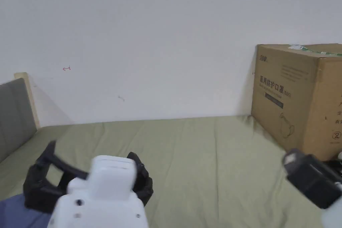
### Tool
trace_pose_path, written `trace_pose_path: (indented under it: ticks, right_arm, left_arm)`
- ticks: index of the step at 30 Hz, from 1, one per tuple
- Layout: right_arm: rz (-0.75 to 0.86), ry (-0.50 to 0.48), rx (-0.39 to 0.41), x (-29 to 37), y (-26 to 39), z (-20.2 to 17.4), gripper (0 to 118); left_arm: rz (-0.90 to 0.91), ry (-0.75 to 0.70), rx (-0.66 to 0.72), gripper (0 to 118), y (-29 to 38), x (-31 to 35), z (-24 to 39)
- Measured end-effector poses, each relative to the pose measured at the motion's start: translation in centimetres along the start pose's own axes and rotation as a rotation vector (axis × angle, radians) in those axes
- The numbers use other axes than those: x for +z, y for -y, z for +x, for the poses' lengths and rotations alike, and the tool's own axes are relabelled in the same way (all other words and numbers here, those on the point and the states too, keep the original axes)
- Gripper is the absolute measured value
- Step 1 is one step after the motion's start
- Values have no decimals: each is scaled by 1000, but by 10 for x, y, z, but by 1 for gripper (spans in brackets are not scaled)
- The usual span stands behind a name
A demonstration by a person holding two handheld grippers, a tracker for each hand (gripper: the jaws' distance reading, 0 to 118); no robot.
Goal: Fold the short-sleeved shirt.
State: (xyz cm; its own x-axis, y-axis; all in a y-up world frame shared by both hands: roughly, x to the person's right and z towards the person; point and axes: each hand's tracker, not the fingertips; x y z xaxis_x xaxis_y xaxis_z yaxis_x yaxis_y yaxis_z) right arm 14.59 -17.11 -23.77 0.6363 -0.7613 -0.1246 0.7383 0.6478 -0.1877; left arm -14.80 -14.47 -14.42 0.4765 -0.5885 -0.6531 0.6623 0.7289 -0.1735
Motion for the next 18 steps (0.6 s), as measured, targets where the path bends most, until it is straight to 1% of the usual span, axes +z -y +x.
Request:
trace_pose_path:
  ticks: [2,3,4,5,6,7,8,10,12,13,14,15,17,18]
  right_arm:
    - [-186,55,-634,-15,-3,57,118]
    - [-261,98,-871,-20,5,80,118]
    - [-324,193,-1101,-21,17,103,118]
    - [-339,287,-1240,-17,29,118,118]
    - [-337,350,-1284,-14,34,124,118]
    - [-347,343,-1263,-15,33,130,118]
    - [-329,303,-1171,-17,27,130,118]
    - [-241,248,-869,-17,10,115,118]
    - [-164,150,-582,-22,-12,91,118]
    - [-126,110,-437,-17,-20,65,118]
    - [-81,69,-240,-15,-25,45,118]
    - [-40,45,-78,-11,-26,30,118]
    - [105,-34,382,-5,-11,-4,118]
    - [162,-38,572,-1,0,-16,118]
  left_arm:
    - [317,-102,-591,116,20,14,37]
    - [452,-141,-843,117,33,19,49]
    - [543,-187,-1030,117,46,19,54]
    - [534,-164,-1061,117,44,20,55]
    - [428,-45,-896,117,34,22,50]
    - [332,64,-706,117,26,23,42]
    - [245,101,-534,117,19,20,34]
    - [131,107,-337,117,8,12,21]
    - [43,132,-90,117,6,-3,2]
    - [-12,148,43,117,5,-9,-8]
    - [-71,157,170,117,6,-16,-17]
    - [-103,158,257,117,10,-19,-23]
    - [-132,198,487,117,22,-21,-34]
    - [-127,218,576,117,28,-20,-37]
